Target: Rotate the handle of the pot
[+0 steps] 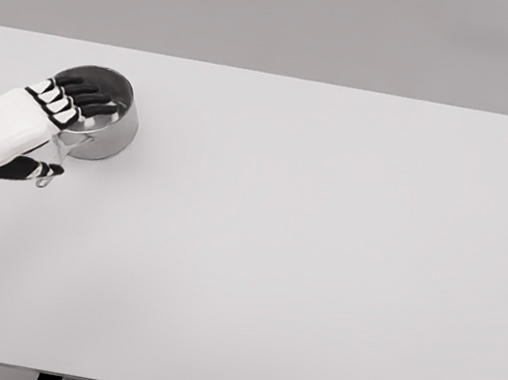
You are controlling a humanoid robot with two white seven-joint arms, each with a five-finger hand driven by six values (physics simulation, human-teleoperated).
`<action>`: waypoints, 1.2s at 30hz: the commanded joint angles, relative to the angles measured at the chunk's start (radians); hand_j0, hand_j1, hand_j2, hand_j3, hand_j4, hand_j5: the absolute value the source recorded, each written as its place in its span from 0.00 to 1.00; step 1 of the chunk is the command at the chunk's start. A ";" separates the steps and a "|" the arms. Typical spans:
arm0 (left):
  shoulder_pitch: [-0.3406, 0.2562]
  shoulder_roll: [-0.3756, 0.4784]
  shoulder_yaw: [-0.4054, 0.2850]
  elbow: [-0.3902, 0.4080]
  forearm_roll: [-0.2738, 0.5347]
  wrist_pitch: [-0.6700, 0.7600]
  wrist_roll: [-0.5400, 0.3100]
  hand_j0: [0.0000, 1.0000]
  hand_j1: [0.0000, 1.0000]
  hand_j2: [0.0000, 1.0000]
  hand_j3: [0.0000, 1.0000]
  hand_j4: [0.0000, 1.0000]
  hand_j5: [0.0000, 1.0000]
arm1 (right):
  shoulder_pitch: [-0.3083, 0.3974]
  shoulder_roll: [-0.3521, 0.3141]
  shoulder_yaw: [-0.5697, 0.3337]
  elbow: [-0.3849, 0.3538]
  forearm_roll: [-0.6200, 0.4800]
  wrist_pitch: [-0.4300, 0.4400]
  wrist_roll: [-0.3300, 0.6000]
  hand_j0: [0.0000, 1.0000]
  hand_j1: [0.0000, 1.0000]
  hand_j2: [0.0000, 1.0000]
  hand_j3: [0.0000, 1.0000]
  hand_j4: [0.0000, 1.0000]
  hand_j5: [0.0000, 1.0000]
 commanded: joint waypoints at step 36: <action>-0.245 -0.117 -0.162 -0.002 -0.114 0.050 -0.389 1.00 1.00 1.00 1.00 1.00 1.00 | 0.000 0.000 0.000 0.000 0.000 -0.001 0.000 1.00 1.00 1.00 1.00 1.00 1.00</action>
